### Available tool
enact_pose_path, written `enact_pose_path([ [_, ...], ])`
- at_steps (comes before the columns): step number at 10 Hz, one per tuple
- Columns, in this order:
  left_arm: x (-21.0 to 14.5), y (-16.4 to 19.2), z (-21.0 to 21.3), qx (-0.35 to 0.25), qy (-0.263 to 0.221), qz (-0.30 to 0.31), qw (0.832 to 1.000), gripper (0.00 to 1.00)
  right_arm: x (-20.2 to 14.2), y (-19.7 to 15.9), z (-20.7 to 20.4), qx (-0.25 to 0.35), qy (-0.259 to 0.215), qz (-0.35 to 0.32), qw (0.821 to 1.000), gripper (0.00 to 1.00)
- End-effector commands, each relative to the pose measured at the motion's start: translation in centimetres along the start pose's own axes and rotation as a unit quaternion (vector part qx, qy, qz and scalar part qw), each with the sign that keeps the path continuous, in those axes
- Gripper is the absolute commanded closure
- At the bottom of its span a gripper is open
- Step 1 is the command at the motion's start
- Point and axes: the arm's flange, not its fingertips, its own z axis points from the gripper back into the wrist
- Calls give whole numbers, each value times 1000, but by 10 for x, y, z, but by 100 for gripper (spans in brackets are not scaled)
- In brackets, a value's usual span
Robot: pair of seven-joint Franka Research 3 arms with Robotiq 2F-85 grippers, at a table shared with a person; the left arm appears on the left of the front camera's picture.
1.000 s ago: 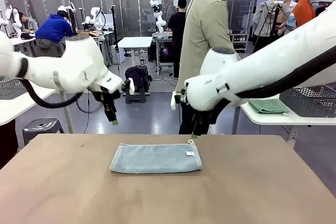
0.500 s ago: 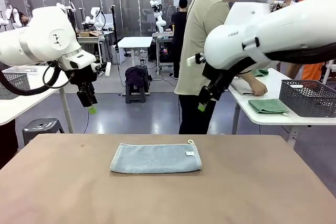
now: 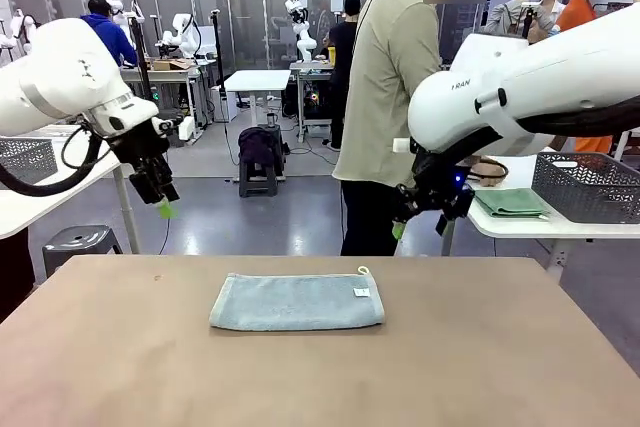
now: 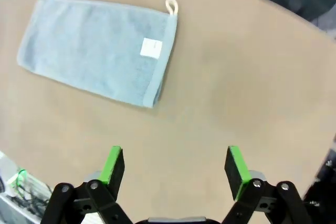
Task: Fold the towels and place them in the basket.
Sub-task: When a person lays out a Towel with hook on the table, fold it in half twice.
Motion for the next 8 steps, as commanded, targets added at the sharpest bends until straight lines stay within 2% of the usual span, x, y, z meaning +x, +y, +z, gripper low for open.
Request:
enact_pose_path([
  [1,-27,14,24,-52,-42,-27,997,19,-1,-3,-1,36,4,-38,999,4],
  [2,-46,19,36,-67,-79,-18,994,19,-3,-2,-3,57,-6,-36,998,4],
  [3,-64,19,46,-76,-105,-13,991,19,-2,-3,-6,15,8,-16,1000,4],
  [5,-103,16,62,-82,-163,1,983,19,-2,-3,-6,15,8,-16,1000,4],
  [8,-141,3,57,-74,-249,23,965,19,-2,-3,-7,23,9,-21,999,4],
])
